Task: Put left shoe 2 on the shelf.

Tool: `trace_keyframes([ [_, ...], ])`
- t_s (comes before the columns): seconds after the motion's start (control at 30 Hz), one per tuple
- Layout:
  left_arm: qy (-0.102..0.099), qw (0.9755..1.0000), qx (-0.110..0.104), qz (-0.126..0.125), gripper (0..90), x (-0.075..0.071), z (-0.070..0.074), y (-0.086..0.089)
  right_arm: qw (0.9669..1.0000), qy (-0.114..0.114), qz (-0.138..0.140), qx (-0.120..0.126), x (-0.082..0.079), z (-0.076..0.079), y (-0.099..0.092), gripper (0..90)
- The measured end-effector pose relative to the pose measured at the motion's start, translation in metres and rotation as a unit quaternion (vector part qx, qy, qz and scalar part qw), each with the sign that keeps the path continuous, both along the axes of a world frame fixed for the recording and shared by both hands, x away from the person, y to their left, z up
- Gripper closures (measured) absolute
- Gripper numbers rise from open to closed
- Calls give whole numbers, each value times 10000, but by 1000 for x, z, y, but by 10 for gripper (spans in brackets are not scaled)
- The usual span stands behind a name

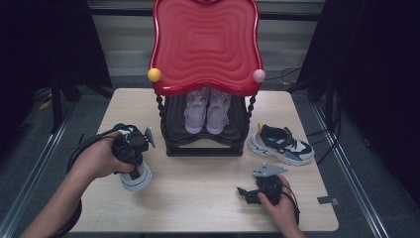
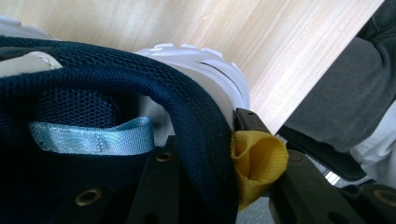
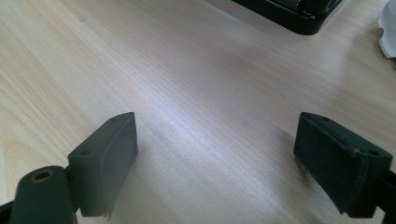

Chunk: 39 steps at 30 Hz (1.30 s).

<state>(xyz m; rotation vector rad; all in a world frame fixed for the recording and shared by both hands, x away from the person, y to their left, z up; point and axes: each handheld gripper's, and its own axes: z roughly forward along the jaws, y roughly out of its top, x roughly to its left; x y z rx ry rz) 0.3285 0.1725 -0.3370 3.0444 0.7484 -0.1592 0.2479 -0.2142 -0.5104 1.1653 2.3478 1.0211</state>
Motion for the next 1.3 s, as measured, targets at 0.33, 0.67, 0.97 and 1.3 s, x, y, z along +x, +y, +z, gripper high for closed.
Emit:
trace_keyframes([
  [0.33, -20, 9997, 44, -220, 720, -5, 43, -6, 10000, 8, 0, 14, 0, 0, 0, 132],
  [0.67, -217, 9993, 163, -274, 720, -7, 89, -9, 10000, 13, 4, 11, 0, 0, 0, 132],
  [0.97, -616, 9972, 290, -312, 719, -8, 148, -6, 10000, 26, 1, -9, 0, 0, 0, 132],
  [1.3, -1128, 9925, 231, -410, 719, -8, 200, -16, 10000, 12, 9, -15, 0, 0, 0, 132],
])
